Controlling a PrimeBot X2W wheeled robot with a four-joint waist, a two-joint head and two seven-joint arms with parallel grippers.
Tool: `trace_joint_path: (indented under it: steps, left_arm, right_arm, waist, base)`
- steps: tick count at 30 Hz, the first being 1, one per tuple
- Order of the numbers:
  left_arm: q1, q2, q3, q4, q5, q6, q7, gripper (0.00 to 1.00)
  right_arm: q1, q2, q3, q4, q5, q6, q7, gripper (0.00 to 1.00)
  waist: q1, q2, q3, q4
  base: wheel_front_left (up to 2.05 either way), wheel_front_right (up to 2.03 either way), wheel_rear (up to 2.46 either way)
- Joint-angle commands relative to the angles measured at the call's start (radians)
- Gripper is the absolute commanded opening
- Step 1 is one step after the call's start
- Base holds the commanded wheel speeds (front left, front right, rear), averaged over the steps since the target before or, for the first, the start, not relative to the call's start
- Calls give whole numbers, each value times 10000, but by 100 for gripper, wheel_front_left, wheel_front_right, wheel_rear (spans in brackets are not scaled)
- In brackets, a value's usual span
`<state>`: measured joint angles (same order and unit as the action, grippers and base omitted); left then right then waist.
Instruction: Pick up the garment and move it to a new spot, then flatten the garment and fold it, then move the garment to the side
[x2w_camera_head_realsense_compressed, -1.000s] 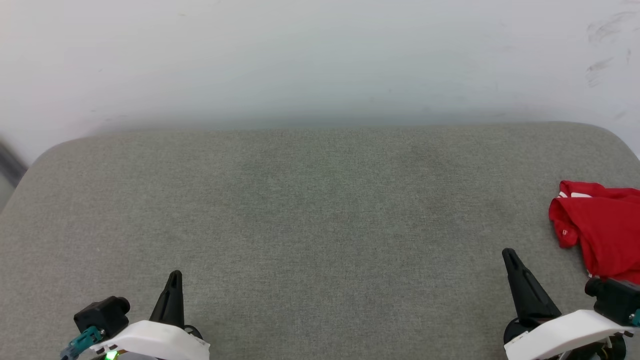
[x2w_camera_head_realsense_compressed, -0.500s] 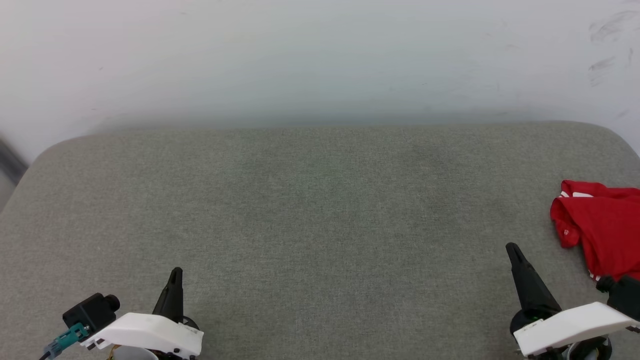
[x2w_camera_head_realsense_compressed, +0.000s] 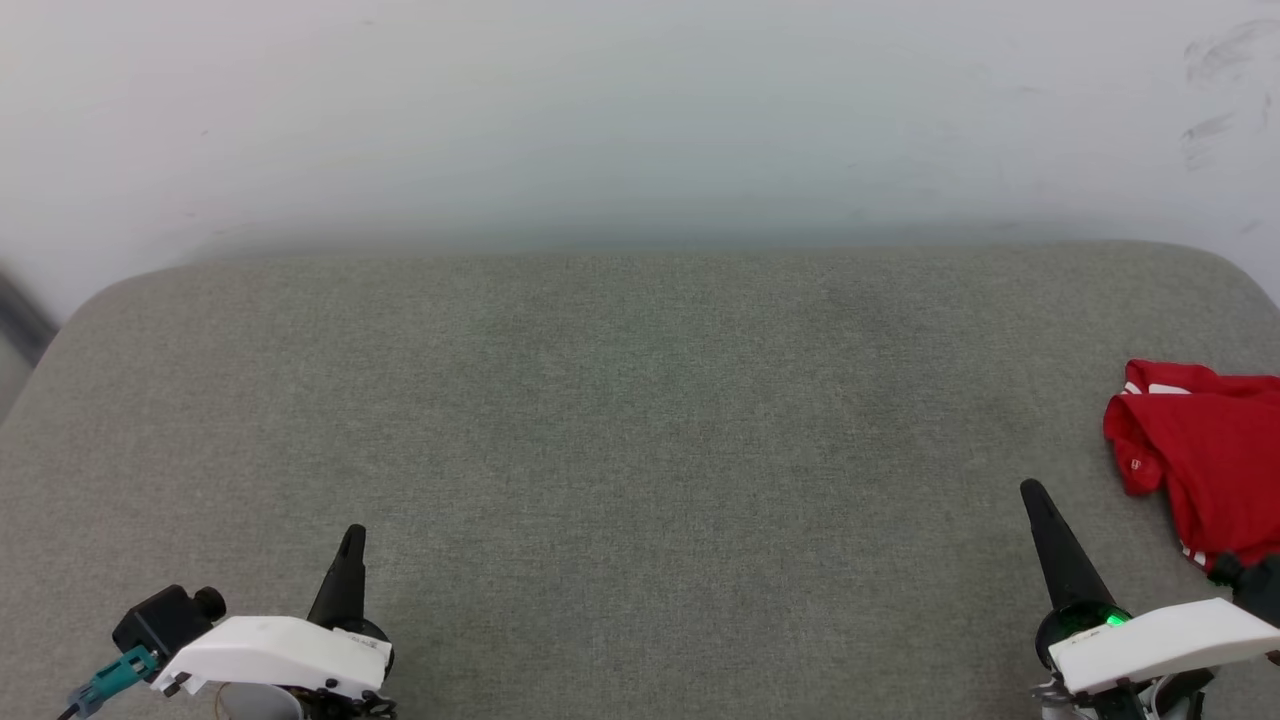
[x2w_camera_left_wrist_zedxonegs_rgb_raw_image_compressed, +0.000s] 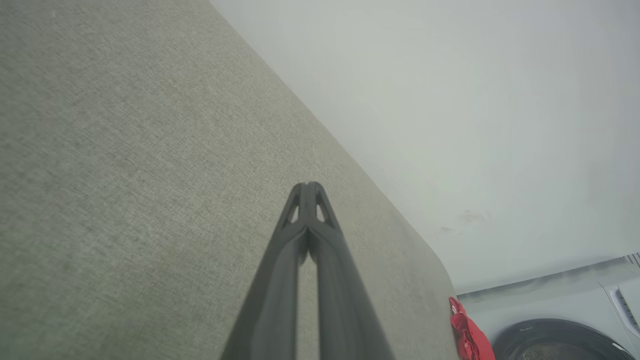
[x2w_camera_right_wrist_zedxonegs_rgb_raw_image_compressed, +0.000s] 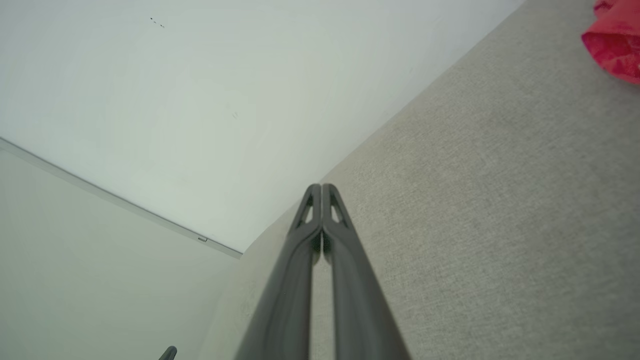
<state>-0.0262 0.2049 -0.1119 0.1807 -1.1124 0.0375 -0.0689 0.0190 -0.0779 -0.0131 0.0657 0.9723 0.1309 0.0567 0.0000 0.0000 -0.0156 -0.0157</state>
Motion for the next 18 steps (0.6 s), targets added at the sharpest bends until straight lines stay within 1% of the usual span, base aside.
trace_joint_path:
  steps: [1, 18]
  left_arm:
    - [-288, -23, 159, -66, -222, -105, 65, 0]
    - [-463, -435, 736, 136, -1657, -584, 548, 0]
  right_arm:
    - [-324, -79, -31, -21, 323, 0, -17, 0]
    - [-604, -81, -185, 505, 2214, -1, 52, 0]
  waist:
    - [0, 0, 3, 3]
    - [0, 0, 46, 38]
  base:
    - [0, 0, 0]
    - [0, 0, 0]
